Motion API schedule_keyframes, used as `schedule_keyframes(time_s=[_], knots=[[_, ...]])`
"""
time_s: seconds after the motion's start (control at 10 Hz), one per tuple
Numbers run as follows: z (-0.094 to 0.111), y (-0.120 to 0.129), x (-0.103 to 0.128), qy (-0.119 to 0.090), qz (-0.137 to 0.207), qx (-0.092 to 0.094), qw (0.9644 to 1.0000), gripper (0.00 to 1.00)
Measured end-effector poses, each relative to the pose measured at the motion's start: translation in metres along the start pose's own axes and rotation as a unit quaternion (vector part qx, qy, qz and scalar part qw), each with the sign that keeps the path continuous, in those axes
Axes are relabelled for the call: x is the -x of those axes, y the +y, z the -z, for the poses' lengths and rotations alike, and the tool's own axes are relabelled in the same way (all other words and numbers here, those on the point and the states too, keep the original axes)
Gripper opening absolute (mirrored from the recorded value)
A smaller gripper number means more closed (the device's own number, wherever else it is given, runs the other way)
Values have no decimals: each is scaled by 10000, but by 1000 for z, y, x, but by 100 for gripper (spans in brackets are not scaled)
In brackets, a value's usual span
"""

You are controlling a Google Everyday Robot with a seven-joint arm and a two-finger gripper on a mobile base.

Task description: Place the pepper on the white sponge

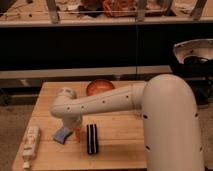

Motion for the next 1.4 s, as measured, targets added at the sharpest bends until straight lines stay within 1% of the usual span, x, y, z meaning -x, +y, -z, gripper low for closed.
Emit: schedule_keyframes(time_s=[0.2, 0.4, 0.6, 0.8, 1.4], knots=[[-2, -1, -2, 5, 54, 26, 10000, 0], [0, -12, -4, 25, 112, 19, 9999, 0], [0, -16, -6, 55, 130, 32, 9999, 0], [1, -22, -7, 45, 176, 24, 9998, 6], [1, -32, -12, 52, 212, 12, 9998, 6]])
